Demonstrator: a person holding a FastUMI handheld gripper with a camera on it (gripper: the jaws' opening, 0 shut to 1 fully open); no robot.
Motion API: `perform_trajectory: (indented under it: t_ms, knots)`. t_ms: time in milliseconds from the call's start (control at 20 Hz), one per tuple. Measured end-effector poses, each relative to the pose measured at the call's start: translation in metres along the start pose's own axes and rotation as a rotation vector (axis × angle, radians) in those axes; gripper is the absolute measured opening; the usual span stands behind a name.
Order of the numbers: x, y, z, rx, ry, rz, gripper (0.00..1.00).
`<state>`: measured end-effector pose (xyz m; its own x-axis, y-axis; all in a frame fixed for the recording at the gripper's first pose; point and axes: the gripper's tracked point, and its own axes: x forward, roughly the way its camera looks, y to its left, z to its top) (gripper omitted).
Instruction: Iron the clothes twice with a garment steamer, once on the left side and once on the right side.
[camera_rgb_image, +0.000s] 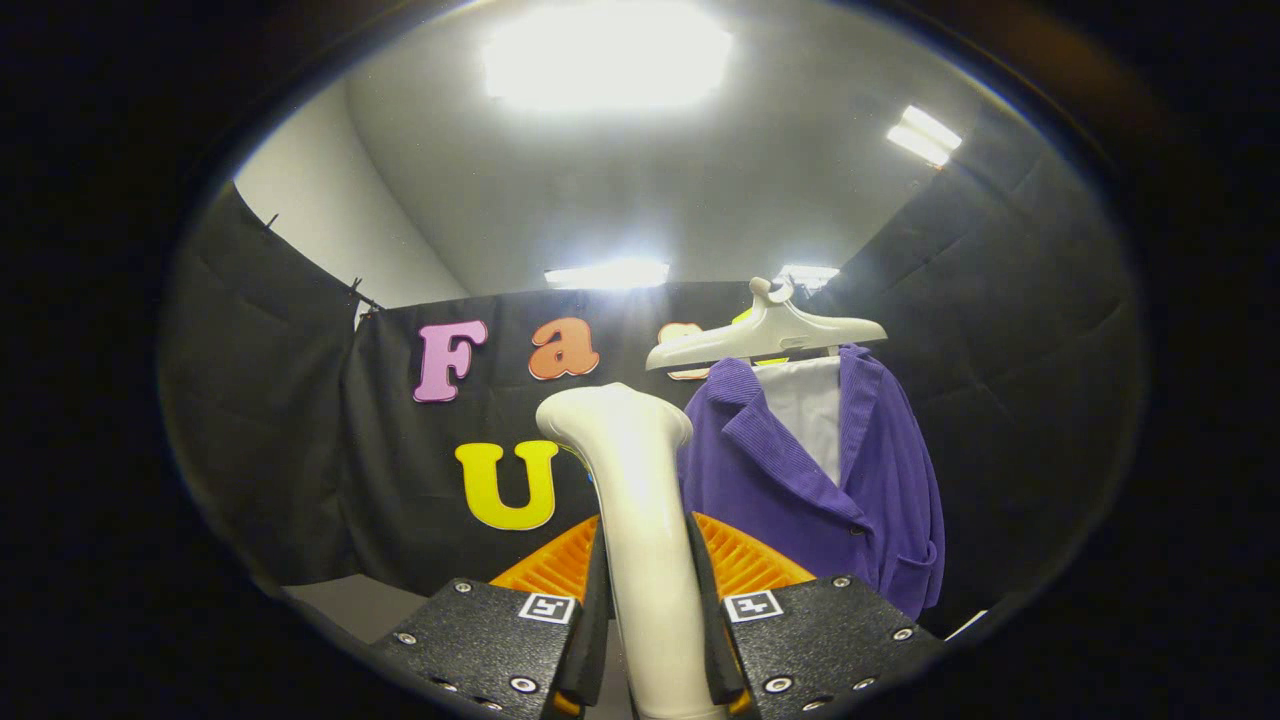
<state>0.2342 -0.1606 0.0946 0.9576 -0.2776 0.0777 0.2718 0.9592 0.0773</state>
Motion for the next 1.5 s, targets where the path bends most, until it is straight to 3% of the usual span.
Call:
perform_trajectory:
  t_ms: [600,950,1500]
  knots:
    - [0.064,-0.068,-0.015,-0.082,-0.012,-0.14,0.4]
    - [0.055,-0.086,-0.057,-0.079,0.052,-0.18,0.4]
    - [0.004,-0.105,-0.169,-0.094,0.262,-0.205,0.4]
